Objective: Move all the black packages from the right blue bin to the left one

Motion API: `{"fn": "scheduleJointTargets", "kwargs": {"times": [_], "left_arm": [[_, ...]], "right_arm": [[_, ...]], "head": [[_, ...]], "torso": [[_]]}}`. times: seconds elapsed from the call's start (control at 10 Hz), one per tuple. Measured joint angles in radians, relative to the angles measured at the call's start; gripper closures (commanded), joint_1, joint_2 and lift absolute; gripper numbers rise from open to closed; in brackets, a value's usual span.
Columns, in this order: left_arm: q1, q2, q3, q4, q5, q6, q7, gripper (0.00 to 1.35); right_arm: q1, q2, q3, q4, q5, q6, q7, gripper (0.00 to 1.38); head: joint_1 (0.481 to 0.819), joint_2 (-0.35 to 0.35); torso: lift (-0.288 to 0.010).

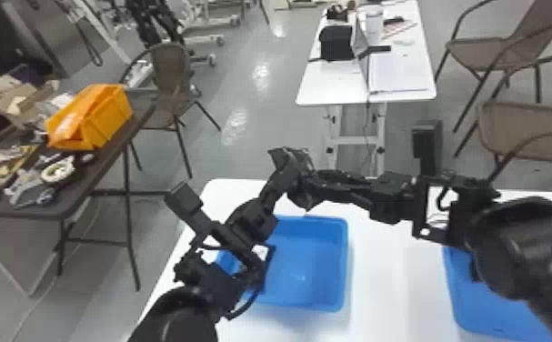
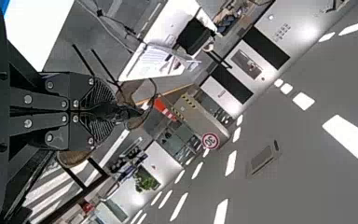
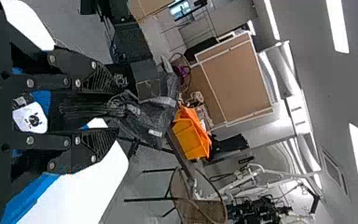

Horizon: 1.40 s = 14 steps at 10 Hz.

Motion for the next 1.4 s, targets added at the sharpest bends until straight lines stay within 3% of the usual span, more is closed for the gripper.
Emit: {"fn": "scheduleJointTargets", "kwargs": {"times": [0.2, 0.4, 0.7, 0.8, 1.0, 1.2, 1.3, 1.4], "left_arm": [[0.011, 0.0, 0.027, 0.0, -0.069, -0.039, 0.002, 1.22], [0.036, 0.0, 0.054, 0.025, -0.265, -0.107, 0.001, 1.22], [0.076, 0.0, 0.031, 0.055, -0.616, -0.155, -0.005, 1.22], [0.081, 0.0, 0.016, 0.072, -0.706, -0.192, -0.006, 1.22], [0.08, 0.0, -0.011, 0.085, -0.843, -0.235, -0.029, 1.22], [0.073, 0.0, -0.025, 0.092, -0.934, -0.237, -0.054, 1.21], [0.073, 0.0, -0.027, 0.099, -0.939, -0.241, -0.054, 0.88], [0.075, 0.0, -0.021, 0.113, -0.907, -0.257, -0.056, 0.31]], "right_arm": [[0.092, 0.004, -0.139, -0.154, 0.168, 0.037, -0.013, 0.31], [0.231, 0.015, -0.272, -0.316, 0.301, 0.049, -0.096, 0.42], [0.369, 0.03, -0.4, -0.389, 0.369, 0.03, -0.14, 0.43], [0.397, 0.031, -0.411, -0.416, 0.416, 0.017, -0.196, 0.43], [0.459, 0.042, -0.415, -0.444, 0.441, -0.045, -0.307, 0.43], [0.476, 0.045, -0.42, -0.439, 0.429, -0.064, -0.317, 0.43], [0.477, 0.044, -0.421, -0.436, 0.427, -0.066, -0.317, 0.43], [0.477, 0.044, -0.42, -0.435, 0.426, -0.066, -0.317, 0.43]], "head": [[0.695, 0.246], [0.695, 0.219], [0.695, 0.156], [0.695, 0.144], [0.695, 0.097], [0.695, 0.083], [0.695, 0.08], [0.695, 0.08]], "torso": [[0.0], [0.0], [0.0], [0.0], [0.0], [0.0], [0.0], [0.0]]}}
